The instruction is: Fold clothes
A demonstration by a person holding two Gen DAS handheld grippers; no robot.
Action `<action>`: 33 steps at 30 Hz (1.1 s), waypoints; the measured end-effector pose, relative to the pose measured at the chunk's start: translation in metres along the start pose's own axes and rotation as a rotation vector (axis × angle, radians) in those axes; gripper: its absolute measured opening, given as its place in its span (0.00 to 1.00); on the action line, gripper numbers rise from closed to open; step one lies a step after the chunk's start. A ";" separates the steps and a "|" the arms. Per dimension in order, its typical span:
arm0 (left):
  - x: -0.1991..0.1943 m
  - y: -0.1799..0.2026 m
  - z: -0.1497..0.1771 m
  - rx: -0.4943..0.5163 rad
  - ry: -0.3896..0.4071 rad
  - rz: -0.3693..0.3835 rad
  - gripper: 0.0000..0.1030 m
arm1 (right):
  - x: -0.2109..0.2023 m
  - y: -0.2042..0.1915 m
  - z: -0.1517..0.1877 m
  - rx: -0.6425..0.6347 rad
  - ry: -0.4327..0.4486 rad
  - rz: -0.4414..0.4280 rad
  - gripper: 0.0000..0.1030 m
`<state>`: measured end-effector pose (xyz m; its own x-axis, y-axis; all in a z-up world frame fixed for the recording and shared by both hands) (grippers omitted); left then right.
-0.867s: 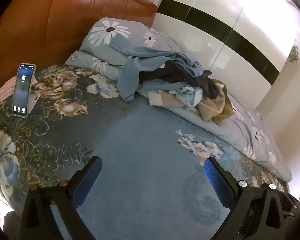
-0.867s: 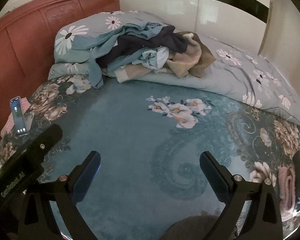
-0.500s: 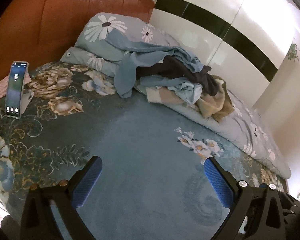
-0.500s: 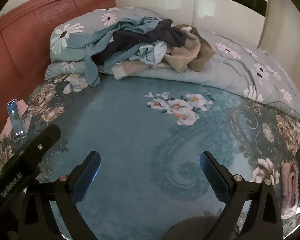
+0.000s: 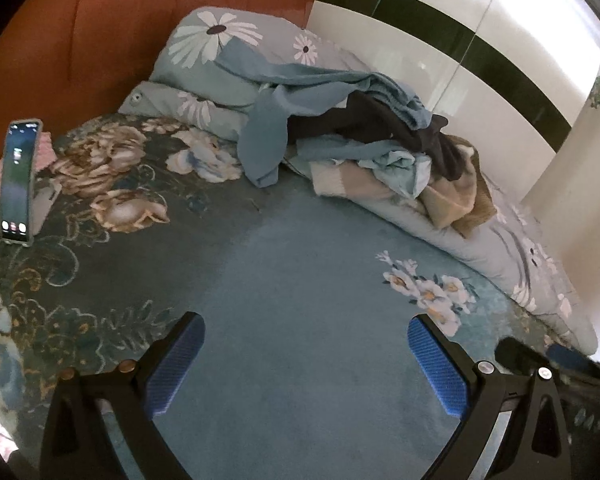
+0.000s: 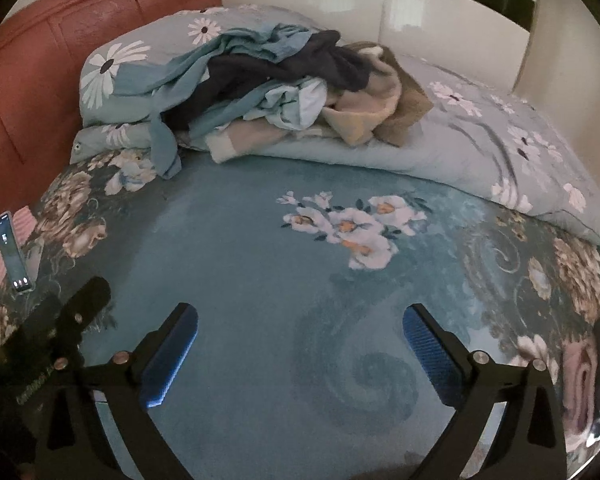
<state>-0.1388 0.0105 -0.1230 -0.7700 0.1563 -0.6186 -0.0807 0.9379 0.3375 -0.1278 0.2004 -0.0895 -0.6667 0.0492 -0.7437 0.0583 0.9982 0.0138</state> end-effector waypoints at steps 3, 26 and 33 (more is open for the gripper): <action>0.012 -0.004 -0.001 -0.008 -0.011 0.002 1.00 | 0.014 -0.004 -0.018 -0.018 -0.002 -0.007 0.99; 0.097 -0.054 -0.050 -0.125 0.030 0.005 1.00 | 0.177 -0.034 -0.294 -0.061 0.102 -0.013 0.99; 0.117 -0.054 -0.039 -0.092 -0.002 -0.009 1.00 | 0.225 -0.067 -0.344 -0.179 0.110 0.032 0.99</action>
<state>-0.2486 -0.0339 -0.1859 -0.7679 0.1484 -0.6231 -0.1455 0.9069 0.3953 -0.5370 0.1564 -0.0279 -0.7442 0.0744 -0.6638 -0.0459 0.9857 0.1620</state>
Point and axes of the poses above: each gripper's, at about its wrist camera, not at the fingertips, and x roughly the way its jaws point, y to its right, z to its underside, the point moved 10 cm from there along x, roughly the way its jaws point, and after that the axes turned 9 degrees about y, right-handed, at the moved point
